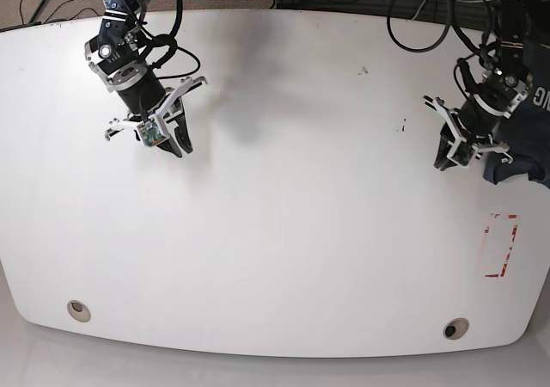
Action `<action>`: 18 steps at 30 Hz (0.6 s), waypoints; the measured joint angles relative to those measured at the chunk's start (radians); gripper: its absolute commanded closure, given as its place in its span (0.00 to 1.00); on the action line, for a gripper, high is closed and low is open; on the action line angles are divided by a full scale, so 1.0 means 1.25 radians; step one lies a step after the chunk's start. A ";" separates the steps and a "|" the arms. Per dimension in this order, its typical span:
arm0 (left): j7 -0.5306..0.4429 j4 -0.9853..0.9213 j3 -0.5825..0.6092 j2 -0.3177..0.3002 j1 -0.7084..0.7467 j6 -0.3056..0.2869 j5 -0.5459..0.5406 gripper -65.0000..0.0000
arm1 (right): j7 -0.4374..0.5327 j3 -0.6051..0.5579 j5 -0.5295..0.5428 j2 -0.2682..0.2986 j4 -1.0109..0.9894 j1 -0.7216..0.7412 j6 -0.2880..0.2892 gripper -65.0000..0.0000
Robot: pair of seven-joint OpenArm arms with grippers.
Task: Layout the t-shirt on the table in an organized manner, then fold the t-shirt properly
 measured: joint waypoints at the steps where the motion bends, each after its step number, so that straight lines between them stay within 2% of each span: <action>1: -0.024 0.014 -0.003 0.014 0.020 0.000 0.014 0.96 | 0.017 0.008 -0.001 0.000 0.000 -0.012 -0.001 0.86; 4: -0.081 0.047 -0.018 0.069 0.092 -0.001 0.031 0.96 | 0.031 0.027 -0.005 0.005 -0.001 -0.049 -0.005 0.86; 9: -0.131 0.070 -0.026 0.143 0.187 -0.005 0.078 0.96 | 0.061 0.034 -0.009 0.009 -0.001 -0.114 -0.015 0.86; 14: -0.191 0.101 -0.031 0.184 0.296 0.004 0.081 0.96 | 0.100 0.032 0.002 0.001 0.001 -0.193 -0.005 0.86; 18: -0.229 0.106 -0.030 0.206 0.381 0.002 0.085 0.96 | 0.112 0.052 0.067 0.003 0.001 -0.268 -0.003 0.86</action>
